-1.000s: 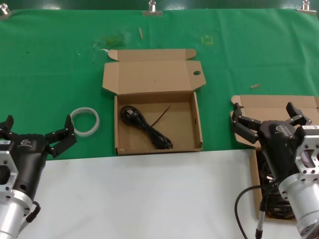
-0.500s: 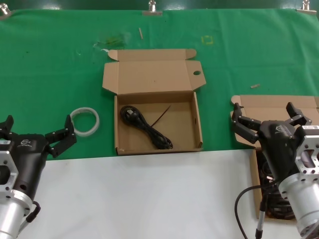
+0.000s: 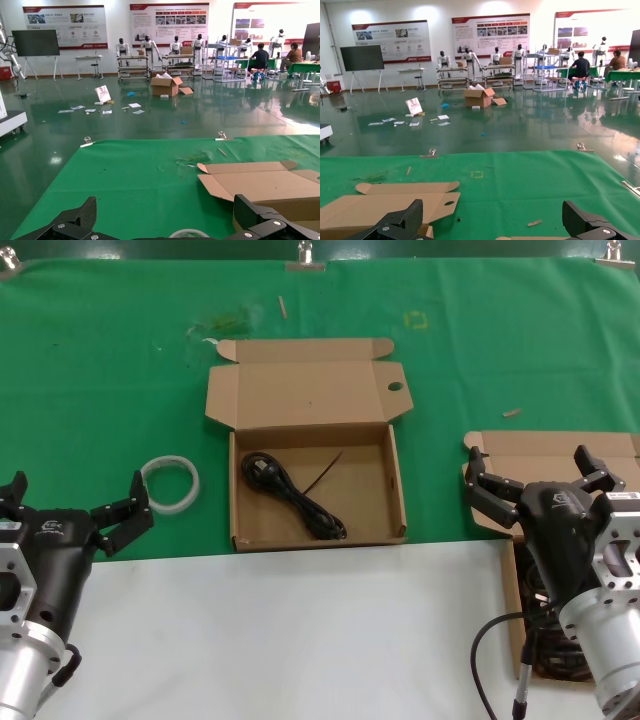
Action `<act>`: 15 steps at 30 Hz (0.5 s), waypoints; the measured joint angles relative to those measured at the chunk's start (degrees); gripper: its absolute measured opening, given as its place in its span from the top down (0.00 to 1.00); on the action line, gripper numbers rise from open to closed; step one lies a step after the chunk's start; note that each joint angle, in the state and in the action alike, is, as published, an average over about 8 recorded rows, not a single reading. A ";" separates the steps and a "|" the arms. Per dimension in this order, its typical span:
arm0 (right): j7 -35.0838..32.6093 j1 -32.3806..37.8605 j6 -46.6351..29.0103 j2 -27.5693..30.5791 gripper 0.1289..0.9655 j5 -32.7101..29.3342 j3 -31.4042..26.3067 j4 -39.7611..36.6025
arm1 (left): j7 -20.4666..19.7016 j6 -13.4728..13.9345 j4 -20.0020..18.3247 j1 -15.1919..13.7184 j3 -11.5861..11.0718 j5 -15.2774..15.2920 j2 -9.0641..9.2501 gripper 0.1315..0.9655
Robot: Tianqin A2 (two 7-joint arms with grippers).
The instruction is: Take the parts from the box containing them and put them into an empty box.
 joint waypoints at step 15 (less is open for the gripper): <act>0.00 0.00 0.00 0.00 0.00 0.00 0.00 0.00 | 0.00 0.00 0.00 0.00 0.00 0.00 0.00 0.00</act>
